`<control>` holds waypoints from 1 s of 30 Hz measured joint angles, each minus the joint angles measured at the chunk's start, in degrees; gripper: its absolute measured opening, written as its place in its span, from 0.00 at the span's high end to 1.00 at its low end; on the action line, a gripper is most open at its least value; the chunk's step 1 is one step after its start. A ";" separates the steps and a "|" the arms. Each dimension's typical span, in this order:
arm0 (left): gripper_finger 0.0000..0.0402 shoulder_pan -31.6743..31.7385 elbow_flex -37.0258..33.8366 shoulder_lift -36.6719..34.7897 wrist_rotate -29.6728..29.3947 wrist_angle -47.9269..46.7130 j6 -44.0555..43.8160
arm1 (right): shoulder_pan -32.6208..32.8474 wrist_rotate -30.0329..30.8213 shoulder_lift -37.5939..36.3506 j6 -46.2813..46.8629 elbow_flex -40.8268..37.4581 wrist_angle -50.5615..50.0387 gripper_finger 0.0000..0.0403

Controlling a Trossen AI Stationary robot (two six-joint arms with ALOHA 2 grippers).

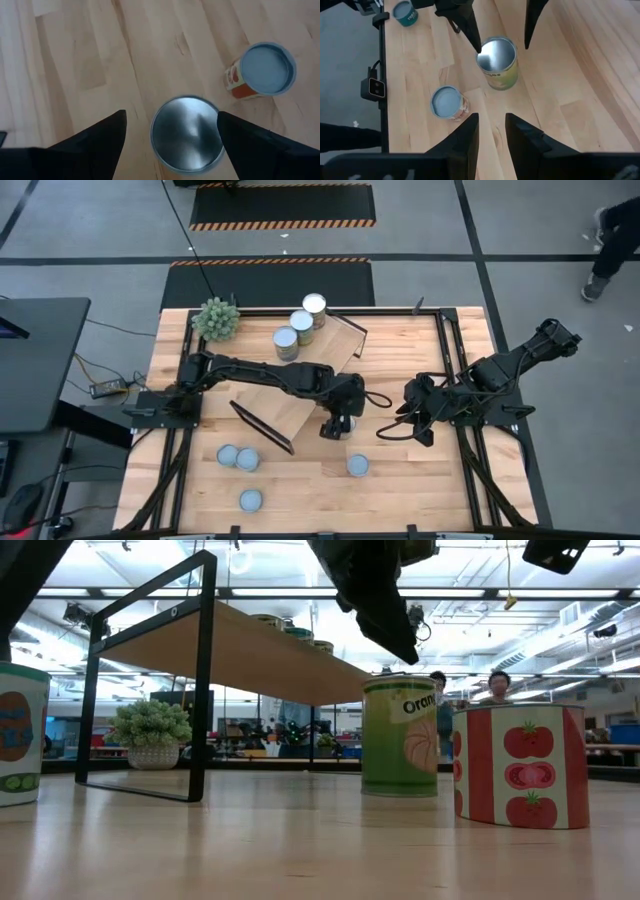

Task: Pick and place cans onto a shelf
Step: Put the canned oranges on the shelf

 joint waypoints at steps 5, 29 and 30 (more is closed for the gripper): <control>0.21 -0.02 -0.07 0.98 0.19 -0.30 0.44 | 0.01 1.12 0.00 0.19 0.00 0.11 0.74; 0.22 -0.79 -0.04 3.10 4.14 -5.67 1.76 | 0.01 3.02 0.02 0.66 0.00 1.90 0.74; 0.23 -0.79 -0.04 3.10 4.14 -5.66 1.72 | 0.01 3.02 0.02 0.66 0.00 1.90 0.74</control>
